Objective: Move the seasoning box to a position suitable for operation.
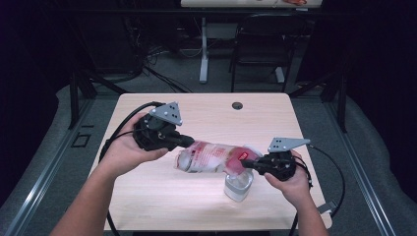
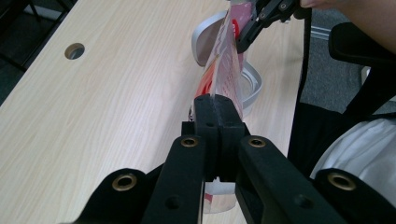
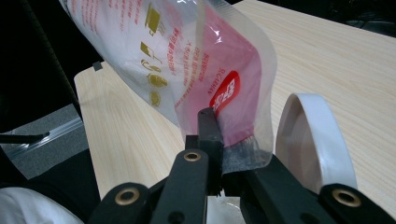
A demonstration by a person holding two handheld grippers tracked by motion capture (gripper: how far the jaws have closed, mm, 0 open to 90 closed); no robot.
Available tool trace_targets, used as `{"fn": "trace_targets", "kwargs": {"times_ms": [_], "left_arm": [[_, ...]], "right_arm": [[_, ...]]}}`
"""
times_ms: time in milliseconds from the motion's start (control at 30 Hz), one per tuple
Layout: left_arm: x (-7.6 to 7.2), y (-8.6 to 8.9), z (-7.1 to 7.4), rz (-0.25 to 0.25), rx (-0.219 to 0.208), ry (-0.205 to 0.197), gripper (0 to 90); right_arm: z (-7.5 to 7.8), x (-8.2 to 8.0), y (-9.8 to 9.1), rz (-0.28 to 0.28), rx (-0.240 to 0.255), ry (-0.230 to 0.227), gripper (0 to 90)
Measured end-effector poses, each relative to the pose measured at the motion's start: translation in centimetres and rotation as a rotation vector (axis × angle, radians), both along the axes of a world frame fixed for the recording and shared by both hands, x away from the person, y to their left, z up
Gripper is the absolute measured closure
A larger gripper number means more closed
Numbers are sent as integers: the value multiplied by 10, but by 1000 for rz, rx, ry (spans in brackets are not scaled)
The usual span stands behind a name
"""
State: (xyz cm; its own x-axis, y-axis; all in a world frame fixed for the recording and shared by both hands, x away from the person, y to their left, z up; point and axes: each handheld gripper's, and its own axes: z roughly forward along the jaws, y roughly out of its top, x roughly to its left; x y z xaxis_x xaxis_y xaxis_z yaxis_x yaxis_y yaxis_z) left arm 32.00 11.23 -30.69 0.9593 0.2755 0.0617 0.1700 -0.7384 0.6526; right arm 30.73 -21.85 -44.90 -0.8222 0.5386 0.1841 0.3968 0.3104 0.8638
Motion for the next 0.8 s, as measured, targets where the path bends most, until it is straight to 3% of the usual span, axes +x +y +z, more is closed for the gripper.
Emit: {"fn": "trace_targets", "kwargs": {"times_ms": [800], "left_arm": [[1, -7, 5, -15, -3, 12, 900]], "right_arm": [[-1, 1, -2, -5, -7, 6, 899]]}}
